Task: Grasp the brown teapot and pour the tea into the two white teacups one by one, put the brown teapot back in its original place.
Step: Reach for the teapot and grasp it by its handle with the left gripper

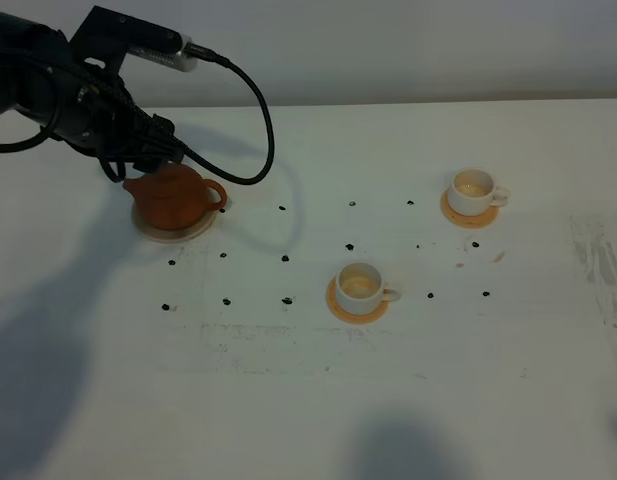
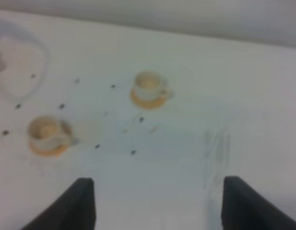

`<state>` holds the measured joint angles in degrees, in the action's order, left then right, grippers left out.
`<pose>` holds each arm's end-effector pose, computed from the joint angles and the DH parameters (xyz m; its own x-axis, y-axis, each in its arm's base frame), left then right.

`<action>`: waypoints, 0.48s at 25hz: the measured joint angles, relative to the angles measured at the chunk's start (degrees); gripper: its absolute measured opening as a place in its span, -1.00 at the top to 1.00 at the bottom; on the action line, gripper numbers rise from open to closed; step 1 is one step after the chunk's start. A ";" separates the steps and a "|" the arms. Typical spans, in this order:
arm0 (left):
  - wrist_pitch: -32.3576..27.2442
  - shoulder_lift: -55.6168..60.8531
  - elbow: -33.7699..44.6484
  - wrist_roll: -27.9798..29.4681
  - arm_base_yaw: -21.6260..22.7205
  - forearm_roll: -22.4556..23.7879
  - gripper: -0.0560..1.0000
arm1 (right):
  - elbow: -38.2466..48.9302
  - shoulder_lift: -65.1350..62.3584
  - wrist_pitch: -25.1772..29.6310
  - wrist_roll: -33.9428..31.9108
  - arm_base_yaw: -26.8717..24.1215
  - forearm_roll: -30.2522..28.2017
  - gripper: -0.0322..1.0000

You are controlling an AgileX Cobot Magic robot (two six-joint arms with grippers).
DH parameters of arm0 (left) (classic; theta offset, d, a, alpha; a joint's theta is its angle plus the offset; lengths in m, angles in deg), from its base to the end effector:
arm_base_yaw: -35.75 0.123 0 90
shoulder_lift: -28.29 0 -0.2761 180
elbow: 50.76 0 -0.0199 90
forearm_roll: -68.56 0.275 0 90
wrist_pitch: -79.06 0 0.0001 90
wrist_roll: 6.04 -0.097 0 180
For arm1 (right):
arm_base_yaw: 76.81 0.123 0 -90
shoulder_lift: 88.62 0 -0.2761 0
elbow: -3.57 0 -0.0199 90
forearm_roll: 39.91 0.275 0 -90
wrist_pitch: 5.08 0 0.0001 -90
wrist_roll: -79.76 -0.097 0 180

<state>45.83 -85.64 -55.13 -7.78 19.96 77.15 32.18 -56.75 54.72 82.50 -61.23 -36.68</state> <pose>0.4223 -0.1111 0.2253 -0.7194 0.3644 -0.5913 0.3392 0.9272 0.1588 0.0745 0.0257 0.3727 -0.4790 -0.1537 -0.8642 -0.3182 0.9480 0.0077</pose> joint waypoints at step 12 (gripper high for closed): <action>0.87 0.00 0.00 -0.45 -5.27 -0.75 -0.40 | 14.75 -21.67 2.56 -0.17 0.00 0.00 -0.03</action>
<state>46.70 -85.64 -55.13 -8.23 14.69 76.39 46.93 -78.42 57.28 82.33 -61.23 -36.69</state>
